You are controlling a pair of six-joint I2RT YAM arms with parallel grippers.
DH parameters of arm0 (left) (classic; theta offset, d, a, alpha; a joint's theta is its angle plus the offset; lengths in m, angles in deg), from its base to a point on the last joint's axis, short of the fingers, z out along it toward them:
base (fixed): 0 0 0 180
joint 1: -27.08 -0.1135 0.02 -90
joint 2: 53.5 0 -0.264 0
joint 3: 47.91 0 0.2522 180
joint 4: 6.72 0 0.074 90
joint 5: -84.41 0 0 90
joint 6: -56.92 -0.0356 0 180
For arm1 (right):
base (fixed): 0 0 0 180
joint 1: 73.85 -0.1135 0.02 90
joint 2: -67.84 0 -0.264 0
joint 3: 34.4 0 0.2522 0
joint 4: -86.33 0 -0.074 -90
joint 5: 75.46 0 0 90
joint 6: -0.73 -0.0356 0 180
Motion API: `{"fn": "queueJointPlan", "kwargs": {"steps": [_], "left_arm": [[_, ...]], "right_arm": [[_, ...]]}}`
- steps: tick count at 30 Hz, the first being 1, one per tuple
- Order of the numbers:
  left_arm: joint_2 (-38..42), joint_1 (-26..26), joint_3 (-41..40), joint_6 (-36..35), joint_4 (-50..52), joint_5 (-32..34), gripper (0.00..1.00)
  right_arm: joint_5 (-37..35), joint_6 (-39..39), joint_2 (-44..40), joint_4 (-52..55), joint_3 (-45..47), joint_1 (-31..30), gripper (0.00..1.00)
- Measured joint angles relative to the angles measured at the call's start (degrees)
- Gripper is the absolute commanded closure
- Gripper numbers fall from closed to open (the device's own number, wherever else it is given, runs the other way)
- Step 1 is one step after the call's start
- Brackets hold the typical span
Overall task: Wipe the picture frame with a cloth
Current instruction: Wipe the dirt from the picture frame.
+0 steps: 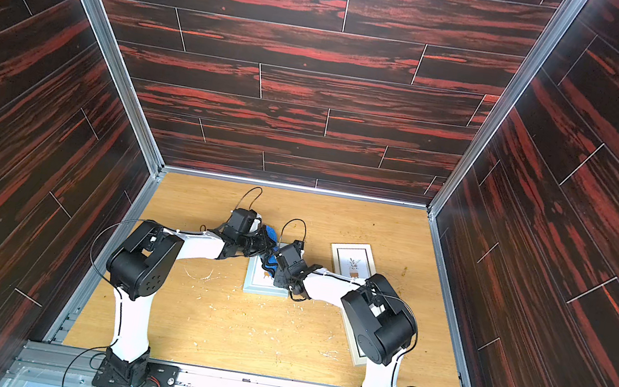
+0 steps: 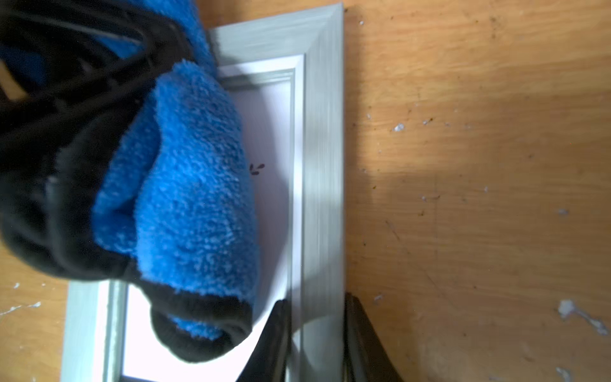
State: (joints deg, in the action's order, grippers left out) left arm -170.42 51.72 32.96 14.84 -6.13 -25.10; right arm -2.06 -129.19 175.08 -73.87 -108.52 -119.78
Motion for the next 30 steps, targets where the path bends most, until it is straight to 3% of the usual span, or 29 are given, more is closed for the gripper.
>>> {"fn": "queueJointPlan", "kwargs": {"steps": [8,15,19,23,30], "left_arm": [[-2.6,4.2,5.3,-0.6,3.5,4.3,1.00],[4.8,4.3,5.1,-6.3,24.2,14.3,1.00],[9.9,5.6,0.7,-6.8,30.9,15.9,1.00],[11.6,7.1,-2.6,-6.8,31.5,15.5,1.00],[15.4,9.2,-10.2,-1.7,23.5,10.4,1.00]], "right_arm": [[-0.1,0.0,0.0,0.3,0.0,0.0,0.90],[-0.2,0.0,0.0,0.5,0.0,-0.2,0.90],[0.4,0.3,0.0,0.4,0.0,-0.7,0.91],[0.7,0.5,0.0,0.5,0.0,-1.0,0.91],[0.7,0.5,0.0,0.5,0.0,-1.0,0.91]]}}
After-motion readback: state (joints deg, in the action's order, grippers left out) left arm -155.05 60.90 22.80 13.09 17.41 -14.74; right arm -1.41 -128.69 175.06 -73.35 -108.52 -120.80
